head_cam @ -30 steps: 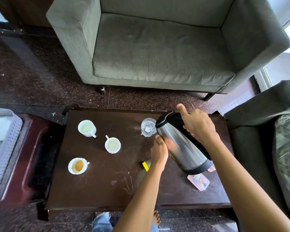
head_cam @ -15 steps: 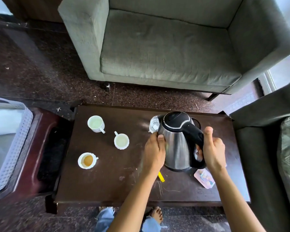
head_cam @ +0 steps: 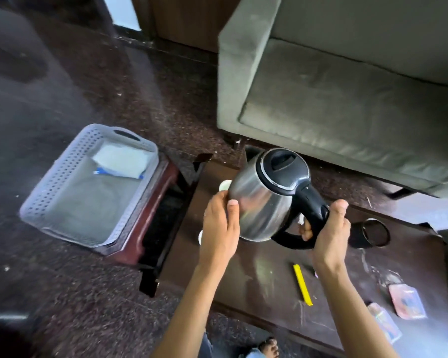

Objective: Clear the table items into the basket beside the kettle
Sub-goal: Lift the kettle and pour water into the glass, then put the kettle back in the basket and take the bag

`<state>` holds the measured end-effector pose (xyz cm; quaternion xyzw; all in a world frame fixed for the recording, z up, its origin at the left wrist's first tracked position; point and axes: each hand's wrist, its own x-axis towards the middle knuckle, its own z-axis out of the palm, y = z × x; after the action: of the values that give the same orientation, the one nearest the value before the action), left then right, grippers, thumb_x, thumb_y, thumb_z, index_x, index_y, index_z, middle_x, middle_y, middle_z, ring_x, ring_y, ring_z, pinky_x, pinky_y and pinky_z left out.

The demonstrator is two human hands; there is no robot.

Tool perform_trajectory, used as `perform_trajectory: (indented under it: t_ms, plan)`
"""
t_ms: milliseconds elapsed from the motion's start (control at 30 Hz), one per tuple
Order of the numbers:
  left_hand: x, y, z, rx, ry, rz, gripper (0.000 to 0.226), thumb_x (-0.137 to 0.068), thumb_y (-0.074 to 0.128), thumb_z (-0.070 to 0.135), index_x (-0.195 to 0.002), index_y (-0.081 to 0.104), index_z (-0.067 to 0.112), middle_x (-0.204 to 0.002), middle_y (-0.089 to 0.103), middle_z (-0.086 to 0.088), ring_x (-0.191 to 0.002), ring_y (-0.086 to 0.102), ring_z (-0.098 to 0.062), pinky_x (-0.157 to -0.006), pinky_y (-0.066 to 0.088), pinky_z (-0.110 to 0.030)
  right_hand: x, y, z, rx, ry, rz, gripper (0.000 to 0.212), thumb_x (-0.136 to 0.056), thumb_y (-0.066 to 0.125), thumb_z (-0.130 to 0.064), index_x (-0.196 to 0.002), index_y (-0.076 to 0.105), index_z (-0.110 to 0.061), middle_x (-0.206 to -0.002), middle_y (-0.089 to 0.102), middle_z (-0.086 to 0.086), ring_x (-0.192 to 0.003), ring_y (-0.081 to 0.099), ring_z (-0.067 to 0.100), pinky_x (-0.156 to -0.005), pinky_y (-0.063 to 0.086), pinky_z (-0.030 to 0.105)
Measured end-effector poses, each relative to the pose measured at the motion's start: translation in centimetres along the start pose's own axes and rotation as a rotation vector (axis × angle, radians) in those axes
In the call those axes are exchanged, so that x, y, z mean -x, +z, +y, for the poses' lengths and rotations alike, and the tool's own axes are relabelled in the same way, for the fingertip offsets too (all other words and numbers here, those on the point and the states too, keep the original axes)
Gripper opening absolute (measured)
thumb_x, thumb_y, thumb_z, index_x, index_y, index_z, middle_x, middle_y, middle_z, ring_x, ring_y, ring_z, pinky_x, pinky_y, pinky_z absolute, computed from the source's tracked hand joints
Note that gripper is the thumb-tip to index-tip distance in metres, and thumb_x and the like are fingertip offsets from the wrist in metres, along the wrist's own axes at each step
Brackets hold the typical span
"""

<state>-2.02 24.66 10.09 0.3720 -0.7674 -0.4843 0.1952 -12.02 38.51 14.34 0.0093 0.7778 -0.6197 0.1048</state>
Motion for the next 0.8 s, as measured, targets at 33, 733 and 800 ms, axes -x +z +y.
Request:
perform_trajectory:
  t_ms: [33, 733, 800]
  plan:
    - [-0.4, -1.7, -0.5, -0.008, 0.002, 0.034, 0.042, -0.098, 0.033, 0.037, -0.125, 0.050, 0.010, -0.121, 0.058, -0.006, -0.112, 0.054, -0.020, -0.095, 0.044, -0.032, 0.3, 1.8, -0.8, -0.007, -0.002, -0.029, 0.067, -0.094, 0.023, -0.050, -0.053, 0.045, -0.003, -0.036, 0.046, 0.004, -0.038, 0.040, 0.016, -0.042, 0.036, 0.019]
    - [-3.7, -27.0, -13.6, 0.071, -0.330, 0.470, 0.034, -0.099, 0.037, 0.028, -0.126, 0.048, 0.011, -0.125, 0.057, -0.002, -0.109, 0.053, -0.012, -0.086, 0.034, -0.016, 10.1, 34.8, -2.9, -0.070, -0.089, -0.536, 0.081, -0.090, 0.032, -0.055, -0.053, 0.046, 0.015, -0.045, 0.048, 0.013, -0.038, 0.044, 0.011, -0.043, 0.038, 0.021]
    - [-3.9, -27.9, -14.9, 0.085, -0.349, 0.482, 0.034, -0.100, 0.037, 0.027, -0.126, 0.049, 0.010, -0.126, 0.057, -0.002, -0.111, 0.052, -0.011, -0.090, 0.035, -0.018, 11.0, 36.6, -2.0, -0.069, -0.096, -0.573, 0.081, -0.090, 0.033, -0.055, -0.054, 0.043, 0.017, -0.048, 0.046, 0.015, -0.036, 0.044, 0.008, -0.041, 0.038, 0.020]
